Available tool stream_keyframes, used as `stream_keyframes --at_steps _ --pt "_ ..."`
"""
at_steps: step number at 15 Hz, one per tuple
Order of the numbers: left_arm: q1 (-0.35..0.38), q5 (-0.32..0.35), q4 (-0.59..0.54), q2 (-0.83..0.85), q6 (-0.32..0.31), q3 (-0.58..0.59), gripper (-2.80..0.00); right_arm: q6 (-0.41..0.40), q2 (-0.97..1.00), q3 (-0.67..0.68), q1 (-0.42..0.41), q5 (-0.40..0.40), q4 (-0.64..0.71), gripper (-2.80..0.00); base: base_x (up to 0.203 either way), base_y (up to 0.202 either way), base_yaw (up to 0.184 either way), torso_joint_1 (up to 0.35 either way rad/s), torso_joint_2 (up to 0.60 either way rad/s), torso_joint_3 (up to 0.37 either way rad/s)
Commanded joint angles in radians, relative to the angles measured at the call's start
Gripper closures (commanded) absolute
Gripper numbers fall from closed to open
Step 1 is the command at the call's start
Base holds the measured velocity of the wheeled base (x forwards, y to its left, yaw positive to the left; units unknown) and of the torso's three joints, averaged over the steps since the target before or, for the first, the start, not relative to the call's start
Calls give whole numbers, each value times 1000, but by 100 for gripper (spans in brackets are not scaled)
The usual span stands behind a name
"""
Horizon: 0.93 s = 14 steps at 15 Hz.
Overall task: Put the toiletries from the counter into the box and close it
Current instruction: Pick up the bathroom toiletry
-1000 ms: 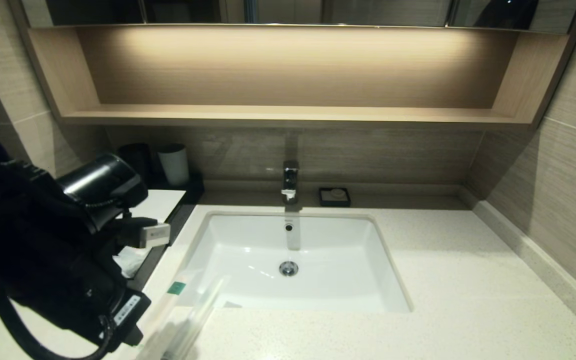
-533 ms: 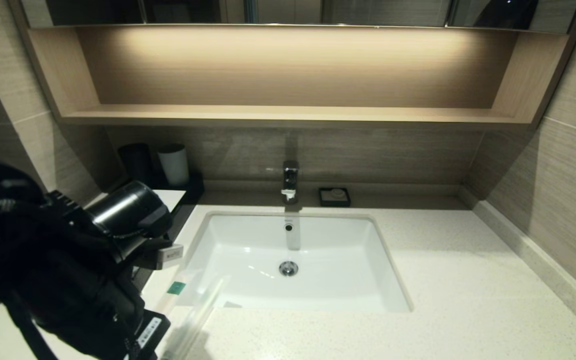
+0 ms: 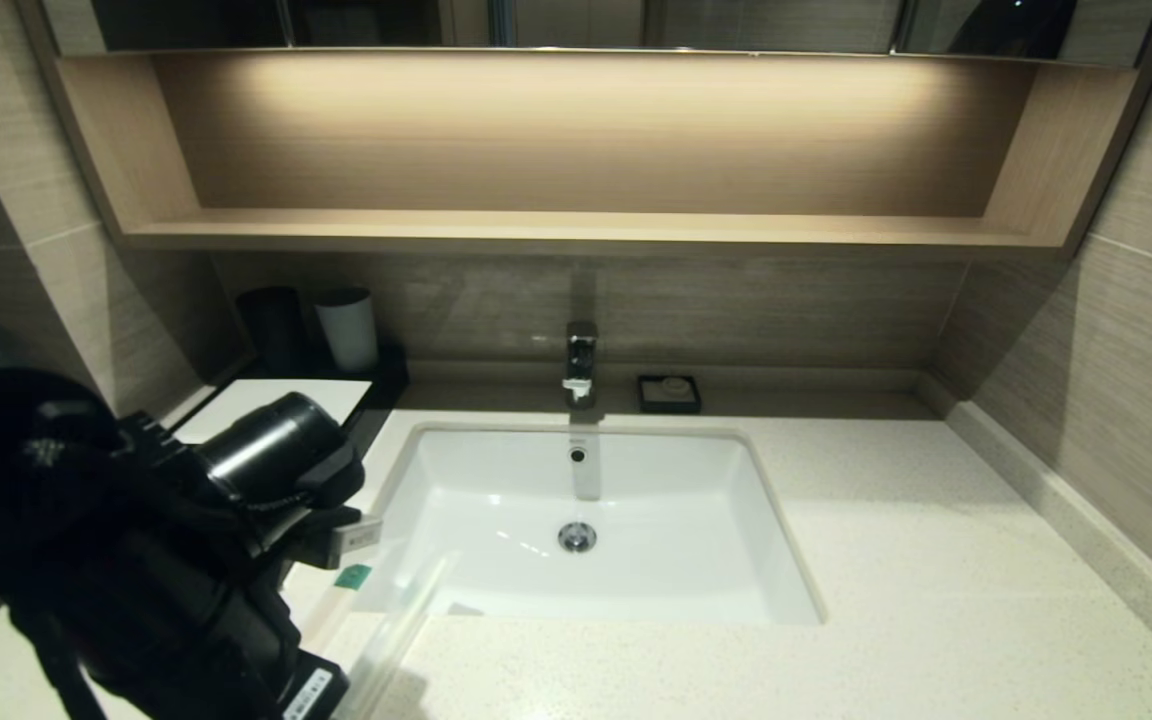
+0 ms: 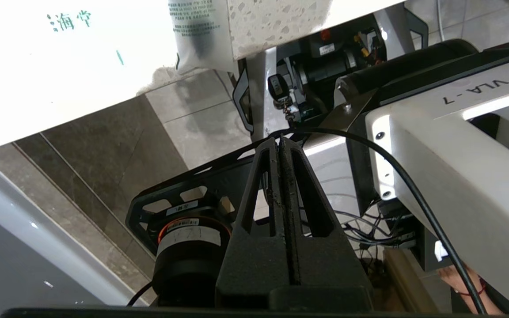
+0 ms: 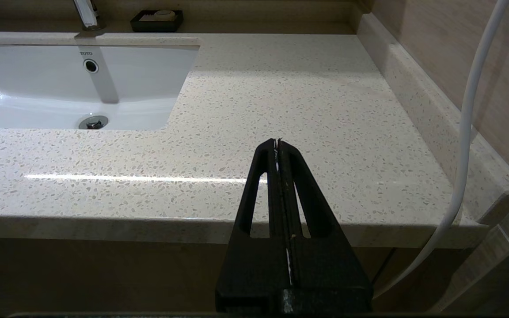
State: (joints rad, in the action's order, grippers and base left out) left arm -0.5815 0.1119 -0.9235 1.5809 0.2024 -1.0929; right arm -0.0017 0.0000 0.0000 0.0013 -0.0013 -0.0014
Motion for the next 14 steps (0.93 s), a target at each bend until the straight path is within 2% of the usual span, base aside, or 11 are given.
stream_keyframes --at_steps 1,5,10,14 --pt "-1 0 -19 17 -3 -13 0 0 0 1 0 0 0 0 0 0 0 0 0 0" --pt "-1 2 -22 30 -8 -19 0 0 0 2 0 0 -1 0 0 0 0 0 0 0" --pt "8 -23 -92 -5 -17 -62 0 0 -1 2 0 0 -2 0 0 0 0 0 0 0" --pt "38 -57 -119 -33 -85 -42 0 0 0 2 0 0 0 0 0 0 0 0 0 0"
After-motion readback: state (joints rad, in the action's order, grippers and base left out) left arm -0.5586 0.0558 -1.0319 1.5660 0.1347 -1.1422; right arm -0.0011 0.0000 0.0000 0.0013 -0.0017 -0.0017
